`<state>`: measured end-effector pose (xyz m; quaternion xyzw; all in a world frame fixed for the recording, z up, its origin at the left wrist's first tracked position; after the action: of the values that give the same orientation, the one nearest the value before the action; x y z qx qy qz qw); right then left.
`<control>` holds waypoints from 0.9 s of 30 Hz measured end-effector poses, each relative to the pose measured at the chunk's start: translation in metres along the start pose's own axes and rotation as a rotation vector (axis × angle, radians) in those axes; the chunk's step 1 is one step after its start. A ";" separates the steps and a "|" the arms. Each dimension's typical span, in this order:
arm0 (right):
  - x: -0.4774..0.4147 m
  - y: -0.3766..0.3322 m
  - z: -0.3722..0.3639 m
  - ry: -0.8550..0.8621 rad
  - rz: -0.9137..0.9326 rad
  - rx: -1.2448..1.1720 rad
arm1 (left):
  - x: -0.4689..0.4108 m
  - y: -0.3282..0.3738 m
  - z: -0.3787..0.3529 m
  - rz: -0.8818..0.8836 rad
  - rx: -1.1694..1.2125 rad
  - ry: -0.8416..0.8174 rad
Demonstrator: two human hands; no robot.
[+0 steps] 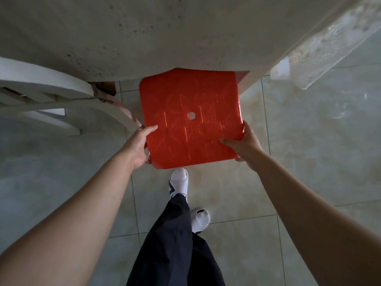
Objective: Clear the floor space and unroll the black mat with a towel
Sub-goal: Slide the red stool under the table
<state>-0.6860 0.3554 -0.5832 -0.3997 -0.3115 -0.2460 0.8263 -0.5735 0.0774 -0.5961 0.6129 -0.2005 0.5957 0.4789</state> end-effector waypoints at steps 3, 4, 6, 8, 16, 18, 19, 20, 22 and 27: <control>-0.009 -0.012 -0.003 0.006 -0.016 0.003 | -0.003 0.011 -0.003 0.025 0.021 -0.011; -0.014 -0.018 -0.005 0.005 -0.017 0.007 | -0.006 0.017 -0.001 0.032 0.034 -0.018; -0.021 -0.028 -0.007 -0.001 -0.008 0.013 | -0.009 0.024 -0.002 0.029 0.044 -0.040; -0.030 -0.043 -0.011 -0.007 0.024 0.042 | -0.014 0.038 -0.001 0.005 0.048 -0.020; -0.049 -0.094 -0.016 0.077 0.119 0.104 | -0.028 0.091 0.001 -0.147 0.007 0.047; -0.053 -0.107 -0.018 0.085 0.136 0.109 | -0.031 0.104 0.003 -0.144 -0.009 0.053; -0.055 -0.112 -0.020 0.084 0.140 0.107 | -0.033 0.109 0.004 -0.132 -0.027 0.047; -0.057 -0.119 -0.022 0.075 0.137 0.105 | -0.033 0.115 0.005 -0.119 -0.045 0.039; -0.061 -0.127 -0.026 0.060 0.120 0.113 | -0.036 0.127 0.007 -0.120 -0.090 0.027; -0.070 -0.142 -0.033 0.055 0.096 0.164 | -0.045 0.152 0.008 -0.121 -0.155 0.008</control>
<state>-0.8164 0.2596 -0.5769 -0.3383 -0.2883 -0.1905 0.8753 -0.7024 -0.0140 -0.5830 0.5828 -0.2067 0.5509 0.5605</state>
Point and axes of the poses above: each hand's wrist, its own x-axis away from the middle knuckle, its own z-axis out of the back of the hand, y = z × x, the point moved 10 cm from there along -x, towards the middle knuckle, and after that the axes turned 11 degrees about y, right-handed, at the moved point
